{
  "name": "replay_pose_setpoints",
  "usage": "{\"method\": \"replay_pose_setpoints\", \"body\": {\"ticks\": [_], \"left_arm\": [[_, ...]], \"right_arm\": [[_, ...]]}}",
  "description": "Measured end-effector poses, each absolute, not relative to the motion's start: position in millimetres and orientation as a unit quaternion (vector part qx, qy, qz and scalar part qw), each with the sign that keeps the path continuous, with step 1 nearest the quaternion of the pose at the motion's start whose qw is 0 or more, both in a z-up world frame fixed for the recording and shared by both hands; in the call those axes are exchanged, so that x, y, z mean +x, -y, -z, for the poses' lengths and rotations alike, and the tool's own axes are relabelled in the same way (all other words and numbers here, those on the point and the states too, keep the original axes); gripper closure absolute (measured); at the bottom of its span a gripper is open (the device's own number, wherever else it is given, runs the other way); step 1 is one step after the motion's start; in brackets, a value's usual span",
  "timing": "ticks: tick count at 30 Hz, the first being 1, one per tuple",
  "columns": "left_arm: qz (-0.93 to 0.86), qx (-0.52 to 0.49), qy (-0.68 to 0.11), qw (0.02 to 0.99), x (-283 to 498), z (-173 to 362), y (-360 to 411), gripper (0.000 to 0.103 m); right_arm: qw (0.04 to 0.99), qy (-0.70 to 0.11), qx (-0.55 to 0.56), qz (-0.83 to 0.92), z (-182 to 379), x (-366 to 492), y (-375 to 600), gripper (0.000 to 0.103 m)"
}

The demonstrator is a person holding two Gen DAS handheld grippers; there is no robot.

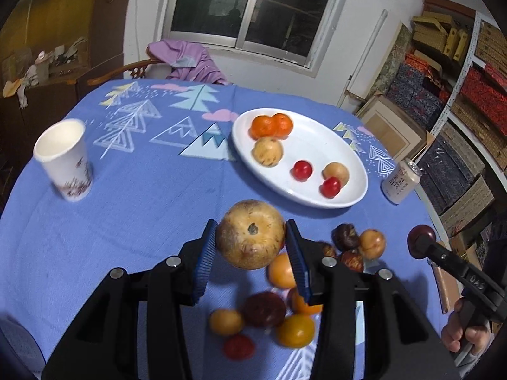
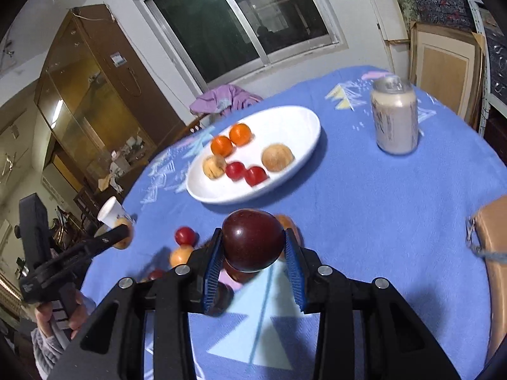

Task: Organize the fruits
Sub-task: 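Carry both held fruits onto the white plate and open both tools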

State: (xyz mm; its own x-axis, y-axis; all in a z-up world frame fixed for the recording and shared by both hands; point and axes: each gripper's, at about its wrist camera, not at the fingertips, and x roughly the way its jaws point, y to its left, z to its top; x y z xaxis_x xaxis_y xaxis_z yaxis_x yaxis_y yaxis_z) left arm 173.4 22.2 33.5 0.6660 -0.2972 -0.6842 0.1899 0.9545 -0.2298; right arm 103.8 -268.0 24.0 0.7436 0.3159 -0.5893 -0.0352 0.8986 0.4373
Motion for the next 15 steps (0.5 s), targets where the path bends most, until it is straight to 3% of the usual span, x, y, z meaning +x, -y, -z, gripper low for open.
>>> {"method": "replay_pose_setpoints", "body": {"ticks": [15], "left_arm": [[0.151,-0.079,-0.402,0.9,274.5,-18.9,47.6,0.06]], "right_arm": [[0.9,-0.383,0.202,-0.043,-6.6,229.2,248.6,0.064]]}}
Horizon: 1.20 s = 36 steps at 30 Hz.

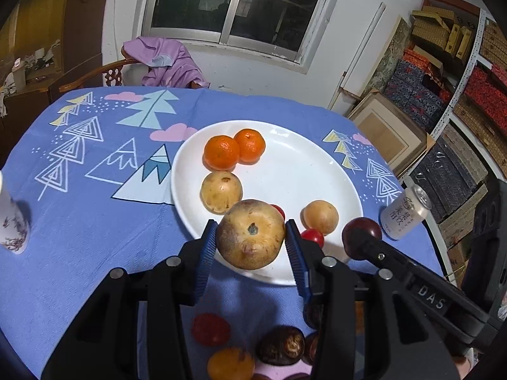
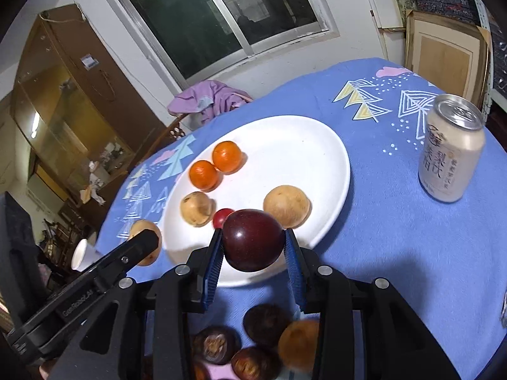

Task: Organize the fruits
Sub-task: 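Carry both held fruits onto the white plate and open both tools, then grasp a red tomato with the left tool while the right tool grasps a tan round fruit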

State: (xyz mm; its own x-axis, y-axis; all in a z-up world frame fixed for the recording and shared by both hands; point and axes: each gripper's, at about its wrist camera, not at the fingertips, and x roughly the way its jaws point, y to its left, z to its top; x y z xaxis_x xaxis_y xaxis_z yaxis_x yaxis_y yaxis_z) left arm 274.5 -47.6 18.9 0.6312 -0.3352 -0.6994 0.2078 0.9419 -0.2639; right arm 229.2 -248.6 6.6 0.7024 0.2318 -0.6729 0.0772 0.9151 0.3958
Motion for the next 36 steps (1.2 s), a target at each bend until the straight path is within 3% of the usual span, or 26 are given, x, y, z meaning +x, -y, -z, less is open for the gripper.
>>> {"method": "replay_pose_setpoints", "body": {"ticks": [5,9,16,18,21,36], "left_arm": [[0.159,-0.086,-0.425,0.887,288.8,7.1,46.4,0.06],[0.15,-0.091,-0.409,0.896,287.2,4.3,40.3,0.043],[0.155,-0.108,-0.395,0.899,272.1,-15.2,28.0,0.043],[0.148,-0.103,-0.391,0.903,264.2,-21.9,21.5,0.042],[0.129,-0.096,-0.385,0.909,249.7,-29.7,8.3,0.028],[0.118,-0.041,-0.448,0.885,207.3,12.4,3.0,0.027]], "right_arm": [[0.903,-0.389,0.179,-0.039,-0.2,237.4,244.4,0.062],[0.907,-0.375,0.19,-0.035,-2.1,233.6,249.6,0.049],[0.917,-0.343,0.197,-0.052,-33.0,207.8,253.2,0.049],[0.92,-0.335,0.194,-0.059,-40.6,194.3,250.1,0.044],[0.926,-0.324,0.182,-0.064,-48.2,173.0,245.6,0.038],[0.907,-0.334,0.241,-0.091,-34.3,122.0,274.1,0.033]]}}
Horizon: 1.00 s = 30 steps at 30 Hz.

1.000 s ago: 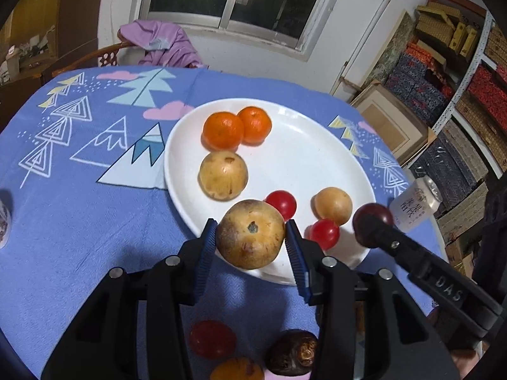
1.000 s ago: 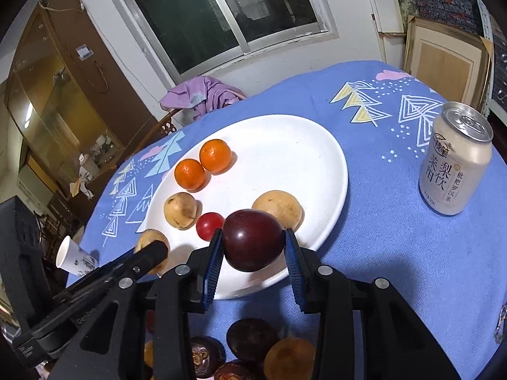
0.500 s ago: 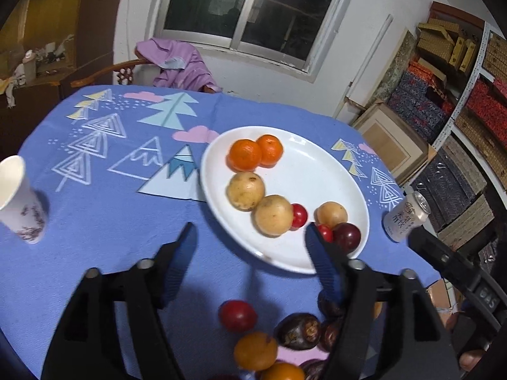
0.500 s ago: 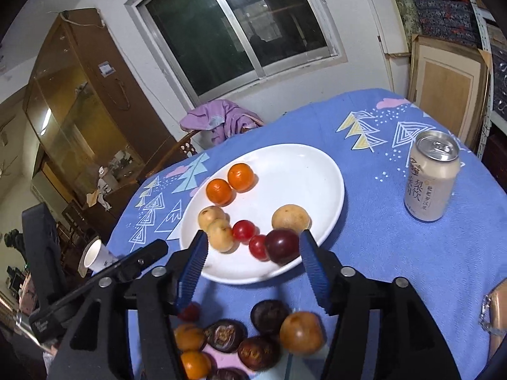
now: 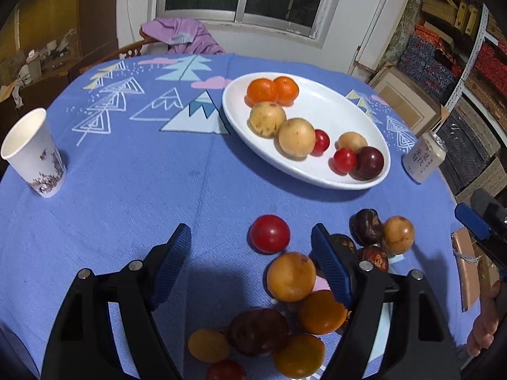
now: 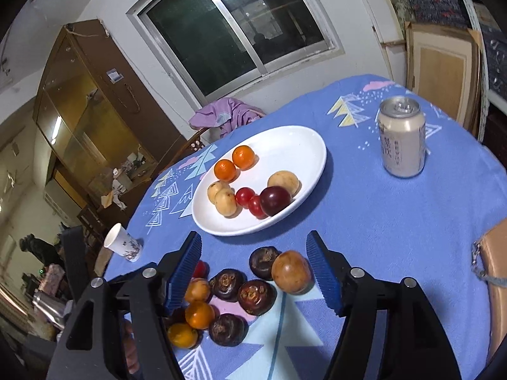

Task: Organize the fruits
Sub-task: 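Grasp a red tomato with the left tool while the right tool grasps a tan round fruit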

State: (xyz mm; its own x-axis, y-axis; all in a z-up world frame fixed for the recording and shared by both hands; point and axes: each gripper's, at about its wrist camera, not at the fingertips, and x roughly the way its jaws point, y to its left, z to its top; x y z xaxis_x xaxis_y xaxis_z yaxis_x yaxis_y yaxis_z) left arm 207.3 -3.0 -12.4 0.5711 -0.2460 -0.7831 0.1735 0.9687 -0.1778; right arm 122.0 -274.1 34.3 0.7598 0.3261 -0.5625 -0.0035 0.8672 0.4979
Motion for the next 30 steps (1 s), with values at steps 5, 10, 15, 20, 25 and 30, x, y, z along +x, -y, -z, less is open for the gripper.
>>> {"method": "replay_pose_setpoints", "body": {"ticks": [5,10,15,20,25,30], "left_arm": [[0.114,-0.043,-0.473,0.872,214.0,26.8,6.4,0.027],[0.109,-0.026,-0.474,0.873,217.1,28.5,18.2,0.027],[0.098,-0.002,-0.472,0.876,225.3,30.9,32.1,0.027],[0.117,-0.026,-0.492,0.862,232.2,37.8,29.4,0.055],[0.12,-0.047,-0.486,0.864,232.5,35.7,23.8,0.055],[0.131,-0.055,-0.487,0.862,233.9,37.3,23.7,0.059]], "right_arm": [[0.904,-0.34,0.246,-0.08,-30.9,123.8,278.9,0.028],[0.901,-0.349,0.246,-0.072,-25.9,127.2,278.1,0.026],[0.901,-0.356,0.24,-0.065,-23.8,128.0,275.3,0.024],[0.899,-0.36,0.244,-0.061,-22.9,129.1,277.5,0.024],[0.897,-0.364,0.242,-0.062,-21.4,130.1,276.7,0.023],[0.895,-0.37,0.239,-0.064,-18.5,132.3,275.2,0.023]]}}
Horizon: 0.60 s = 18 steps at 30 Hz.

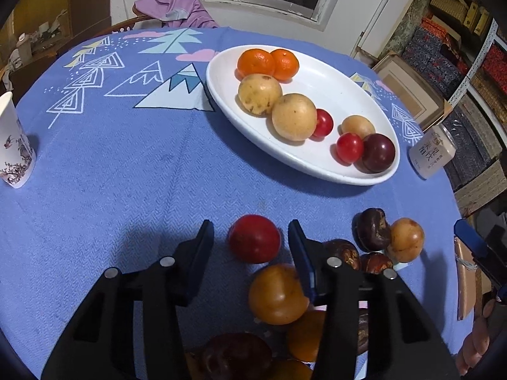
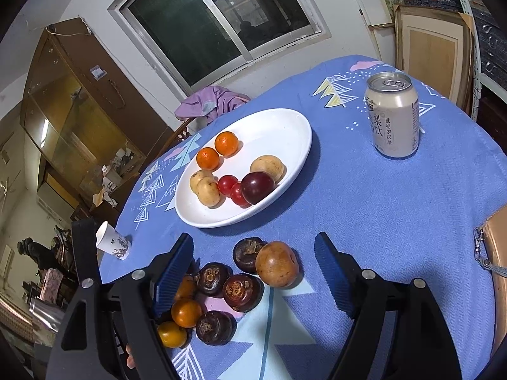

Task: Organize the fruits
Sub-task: 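Grasp a red tomato with the left tool while the right tool grasps a tan round fruit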

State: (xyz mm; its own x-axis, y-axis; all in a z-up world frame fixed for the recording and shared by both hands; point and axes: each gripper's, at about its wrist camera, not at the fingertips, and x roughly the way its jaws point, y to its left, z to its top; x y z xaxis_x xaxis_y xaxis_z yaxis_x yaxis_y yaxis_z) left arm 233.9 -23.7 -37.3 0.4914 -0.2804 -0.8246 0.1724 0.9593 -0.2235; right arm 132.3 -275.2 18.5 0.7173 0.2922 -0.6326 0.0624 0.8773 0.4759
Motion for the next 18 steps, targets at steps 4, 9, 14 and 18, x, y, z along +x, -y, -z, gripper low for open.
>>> {"method": "replay_pose_setpoints", "body": {"ticks": [4,9,14,18], "left_arm": [[0.141,-0.05,-0.488,0.86,230.7,37.4,28.2,0.071],[0.134,-0.043,-0.48,0.866,224.4,35.0,25.0,0.071],[0.103,-0.047,-0.441,0.89,204.0,9.5,-2.6,0.071],[0.082,-0.046,-0.412,0.906,176.6,-4.6,-27.1,0.071]], "right_arm": [[0.895,-0.371,0.24,-0.064,-17.8,132.8,276.1,0.023],[0.894,-0.372,0.24,-0.064,-18.2,132.8,277.6,0.023],[0.891,-0.384,0.232,-0.072,-15.4,135.2,275.3,0.023],[0.885,-0.406,0.216,-0.078,-8.1,139.5,269.1,0.023]]}}
